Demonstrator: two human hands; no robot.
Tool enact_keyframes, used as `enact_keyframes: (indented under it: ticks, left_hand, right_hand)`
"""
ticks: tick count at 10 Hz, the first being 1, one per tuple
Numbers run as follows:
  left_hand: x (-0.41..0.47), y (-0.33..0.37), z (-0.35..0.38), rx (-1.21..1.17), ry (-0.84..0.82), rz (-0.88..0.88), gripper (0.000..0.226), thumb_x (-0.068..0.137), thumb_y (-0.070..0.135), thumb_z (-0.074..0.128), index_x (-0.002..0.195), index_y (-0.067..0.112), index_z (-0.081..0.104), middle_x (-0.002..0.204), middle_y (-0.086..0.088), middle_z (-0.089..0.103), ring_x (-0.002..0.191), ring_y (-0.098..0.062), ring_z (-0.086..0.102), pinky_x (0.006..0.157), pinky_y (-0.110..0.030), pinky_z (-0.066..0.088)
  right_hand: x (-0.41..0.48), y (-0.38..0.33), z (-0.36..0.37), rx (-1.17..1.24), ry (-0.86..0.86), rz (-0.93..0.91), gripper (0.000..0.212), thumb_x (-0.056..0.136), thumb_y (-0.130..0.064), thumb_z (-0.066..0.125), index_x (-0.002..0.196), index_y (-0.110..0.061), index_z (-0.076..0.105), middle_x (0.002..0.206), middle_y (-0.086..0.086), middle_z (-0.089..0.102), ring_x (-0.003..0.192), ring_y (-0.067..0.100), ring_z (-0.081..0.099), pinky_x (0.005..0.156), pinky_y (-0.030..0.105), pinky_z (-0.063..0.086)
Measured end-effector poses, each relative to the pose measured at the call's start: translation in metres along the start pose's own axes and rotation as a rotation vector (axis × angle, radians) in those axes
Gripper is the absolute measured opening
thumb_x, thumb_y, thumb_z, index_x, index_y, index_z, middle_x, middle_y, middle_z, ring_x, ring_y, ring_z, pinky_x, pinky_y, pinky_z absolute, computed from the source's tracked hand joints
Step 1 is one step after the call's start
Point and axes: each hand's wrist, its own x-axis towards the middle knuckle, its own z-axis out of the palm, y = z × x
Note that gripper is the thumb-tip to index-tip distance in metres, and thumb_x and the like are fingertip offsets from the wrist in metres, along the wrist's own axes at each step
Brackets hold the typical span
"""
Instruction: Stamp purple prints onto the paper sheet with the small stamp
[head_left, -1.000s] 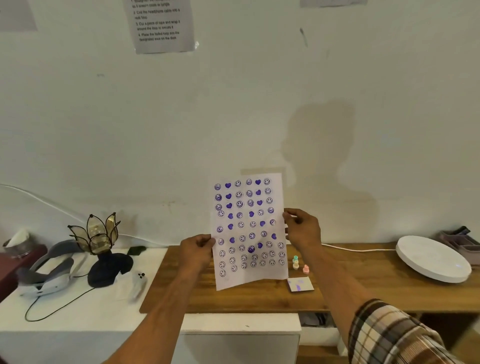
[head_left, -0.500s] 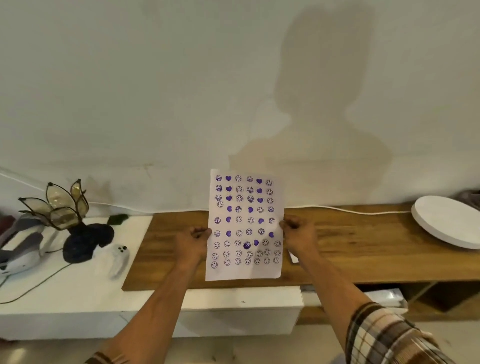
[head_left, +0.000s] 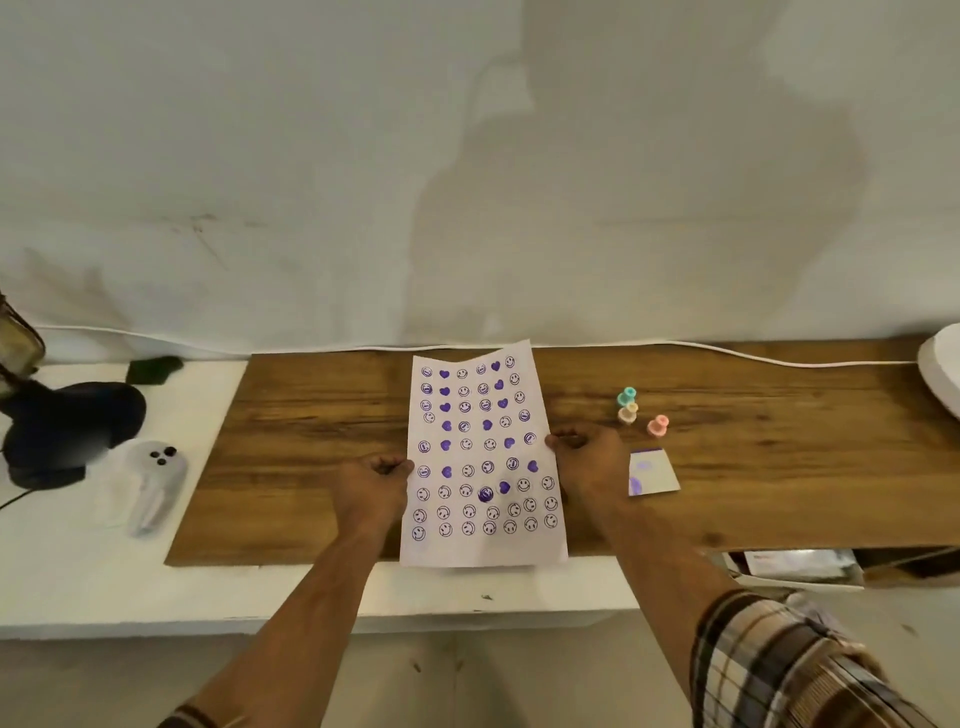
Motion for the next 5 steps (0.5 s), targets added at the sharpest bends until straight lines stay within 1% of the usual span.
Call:
enact_keyframes:
  ticks: [1,2,3,4,5]
  left_hand:
    - [0.0128,-0.0143,0.0101,0.059,0.017,0.000,0.006,0.083,0.010,0.084,0.087,0.006,0.081,0.089,-0.011,0.081,0.082,-0.024,0.075,0.081,-0.032,0.057]
    - [0.0175,-0.0185,0.0136,0.093,0.034,0.010,0.008,0.083,0.012,0.085,0.089,0.008,0.082,0.088,-0.009,0.081,0.079,-0.022,0.073,0.079,-0.029,0.054]
    - [0.0199,-0.0189,0.0156,0.133,0.046,0.029,0.009,0.083,0.014,0.085,0.090,0.010,0.082,0.088,-0.008,0.081,0.076,-0.019,0.071,0.076,-0.027,0.050]
    - [0.0166,-0.0143,0.0153,0.232,0.064,0.089,0.013,0.082,0.018,0.086,0.091,0.011,0.079,0.087,-0.005,0.080,0.075,-0.020,0.069,0.073,-0.028,0.048]
    - [0.0118,-0.0148,0.0116,0.245,0.066,0.137,0.017,0.084,0.020,0.084,0.094,0.010,0.076,0.083,-0.003,0.077,0.079,-0.024,0.071,0.071,-0.030,0.047]
  right_hand:
    - [0.0105,0.0132,0.0133,-0.078,-0.012,0.030,0.013,0.089,-0.021,0.082,0.101,-0.017,0.083,0.099,0.003,0.082,0.095,0.026,0.074,0.082,0.029,0.050]
    - [0.0130,0.0183,0.0175,-0.136,0.001,0.031,0.013,0.090,-0.023,0.081,0.102,-0.018,0.083,0.100,0.003,0.082,0.097,0.027,0.074,0.081,0.029,0.049]
    - [0.0132,0.0187,0.0215,-0.198,0.016,0.014,0.012,0.091,-0.025,0.080,0.101,-0.018,0.083,0.100,0.004,0.082,0.097,0.029,0.073,0.078,0.029,0.045]
    - [0.0109,0.0143,0.0219,-0.286,0.032,-0.006,0.015,0.093,-0.028,0.077,0.103,-0.016,0.078,0.101,0.006,0.081,0.096,0.032,0.073,0.076,0.030,0.043]
    - [0.0068,0.0099,0.0182,-0.269,0.100,-0.027,0.017,0.095,-0.028,0.075,0.105,-0.014,0.076,0.101,0.008,0.080,0.094,0.033,0.073,0.072,0.030,0.044]
